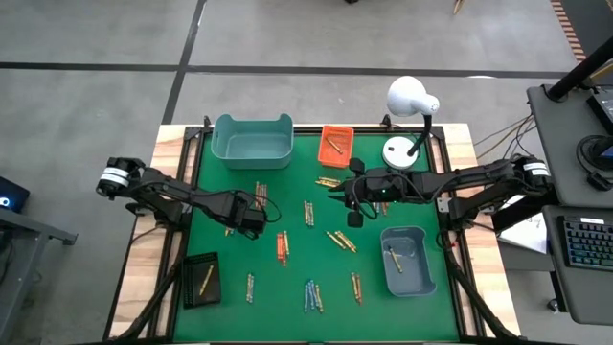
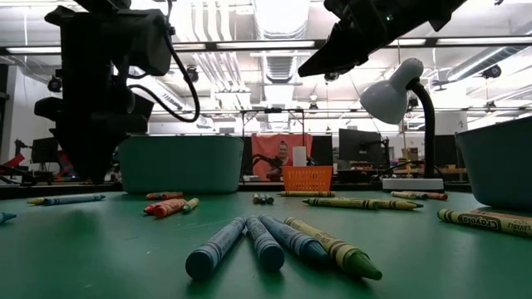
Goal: Sort crayons
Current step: Put the green crayon into the blue bin
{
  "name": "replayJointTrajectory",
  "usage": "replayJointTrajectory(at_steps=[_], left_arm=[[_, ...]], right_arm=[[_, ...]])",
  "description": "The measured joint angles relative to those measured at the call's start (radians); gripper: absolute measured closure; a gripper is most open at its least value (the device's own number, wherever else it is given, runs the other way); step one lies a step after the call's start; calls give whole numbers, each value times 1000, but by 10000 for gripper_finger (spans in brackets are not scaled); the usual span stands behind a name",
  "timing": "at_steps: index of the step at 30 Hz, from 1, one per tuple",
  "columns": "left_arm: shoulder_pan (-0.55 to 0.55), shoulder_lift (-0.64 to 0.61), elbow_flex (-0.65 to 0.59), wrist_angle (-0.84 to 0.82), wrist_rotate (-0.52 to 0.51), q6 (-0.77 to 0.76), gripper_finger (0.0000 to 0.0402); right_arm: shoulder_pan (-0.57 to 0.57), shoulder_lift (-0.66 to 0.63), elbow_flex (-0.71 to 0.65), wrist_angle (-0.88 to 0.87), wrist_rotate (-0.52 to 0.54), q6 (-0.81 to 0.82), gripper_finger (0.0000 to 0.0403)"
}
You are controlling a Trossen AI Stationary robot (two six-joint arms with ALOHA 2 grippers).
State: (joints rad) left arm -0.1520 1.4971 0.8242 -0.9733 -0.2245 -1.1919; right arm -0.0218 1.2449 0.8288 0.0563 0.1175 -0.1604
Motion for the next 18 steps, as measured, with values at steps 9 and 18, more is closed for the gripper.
replayJointTrajectory(at_steps=[9, 18], left_arm=[[8, -92, 60, -12, -57, 179, 239], [71, -323, 77, 12, -233, 420, 239]], right_arm=[[-135, 25, 103, -142, 118, 208, 358], [-344, 259, 441, -465, 31, 270, 376]])
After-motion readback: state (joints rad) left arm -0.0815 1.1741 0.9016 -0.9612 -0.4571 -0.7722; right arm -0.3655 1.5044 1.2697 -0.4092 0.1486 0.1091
